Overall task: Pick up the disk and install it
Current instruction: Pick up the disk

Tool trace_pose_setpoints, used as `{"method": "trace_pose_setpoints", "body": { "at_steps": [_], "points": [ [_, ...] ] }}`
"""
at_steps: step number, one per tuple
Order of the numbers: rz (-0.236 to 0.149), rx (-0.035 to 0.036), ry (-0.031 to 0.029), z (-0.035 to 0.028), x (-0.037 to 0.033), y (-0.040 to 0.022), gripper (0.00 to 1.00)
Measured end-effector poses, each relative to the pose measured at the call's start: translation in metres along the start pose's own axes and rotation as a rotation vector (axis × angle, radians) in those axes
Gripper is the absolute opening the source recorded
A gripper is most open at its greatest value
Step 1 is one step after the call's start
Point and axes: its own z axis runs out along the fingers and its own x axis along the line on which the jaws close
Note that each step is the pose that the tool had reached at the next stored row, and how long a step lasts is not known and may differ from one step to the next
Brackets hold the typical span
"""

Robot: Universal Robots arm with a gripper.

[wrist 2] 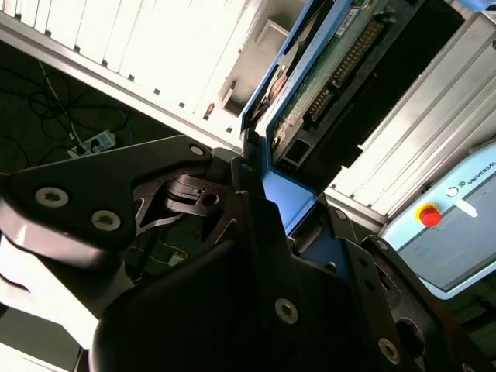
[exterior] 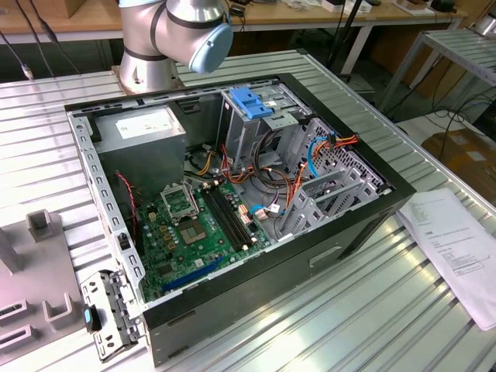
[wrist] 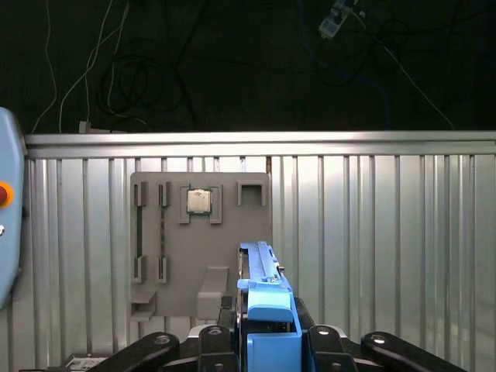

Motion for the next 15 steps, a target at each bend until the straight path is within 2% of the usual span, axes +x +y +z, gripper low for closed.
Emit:
{"method": "trace_pose_setpoints", "body": {
  "at_steps": [15],
  "points": [
    [0.0,0.0,-0.0001,0.0001,-0.0002,-0.0134,0.37]
  ]
}}
